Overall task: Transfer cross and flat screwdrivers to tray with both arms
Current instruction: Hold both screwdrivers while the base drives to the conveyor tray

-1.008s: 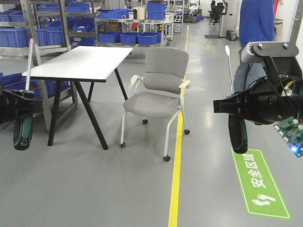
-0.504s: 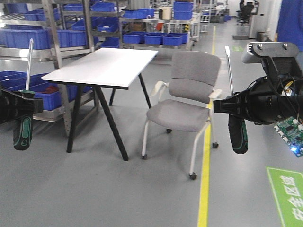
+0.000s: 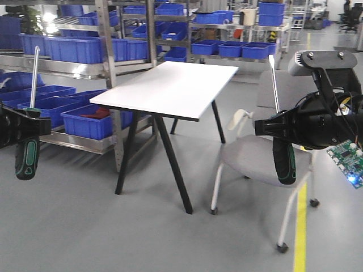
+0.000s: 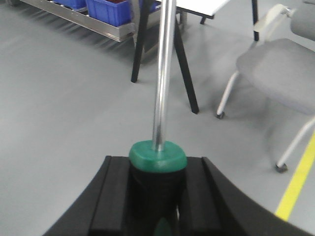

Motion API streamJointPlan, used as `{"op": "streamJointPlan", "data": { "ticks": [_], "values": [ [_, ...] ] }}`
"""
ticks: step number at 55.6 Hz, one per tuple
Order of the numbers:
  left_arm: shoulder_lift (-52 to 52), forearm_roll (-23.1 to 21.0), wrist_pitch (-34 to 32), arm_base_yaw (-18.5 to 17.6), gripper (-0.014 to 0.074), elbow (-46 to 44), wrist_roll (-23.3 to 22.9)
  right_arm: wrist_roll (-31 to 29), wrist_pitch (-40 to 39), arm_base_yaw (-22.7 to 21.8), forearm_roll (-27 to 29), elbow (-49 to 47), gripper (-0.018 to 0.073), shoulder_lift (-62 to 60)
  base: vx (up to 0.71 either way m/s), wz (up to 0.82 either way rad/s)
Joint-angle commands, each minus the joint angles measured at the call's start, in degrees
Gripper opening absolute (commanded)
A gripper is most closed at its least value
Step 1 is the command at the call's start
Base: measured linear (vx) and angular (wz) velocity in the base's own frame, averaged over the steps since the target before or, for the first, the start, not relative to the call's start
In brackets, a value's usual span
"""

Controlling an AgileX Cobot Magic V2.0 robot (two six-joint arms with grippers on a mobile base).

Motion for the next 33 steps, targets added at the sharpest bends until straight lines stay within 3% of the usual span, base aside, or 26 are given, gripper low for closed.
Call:
{"op": "streamJointPlan", "data": {
  "ticks": [1,33],
  "values": [
    [-1.9,-1.1,-5.0,-0.3,0.0000,-2.0,-0.4,0.0,-5.7,0.0,0.0,-1.9,-0.0008,-2.1,0.47,0.29],
    [-1.9,-1.1,-5.0,-0.3,0.0000,-2.0,-0.4,0.0,-5.7,0.0,0.0,-1.9,-0.0008,-2.1,0.49,0.27]
  ]
}}
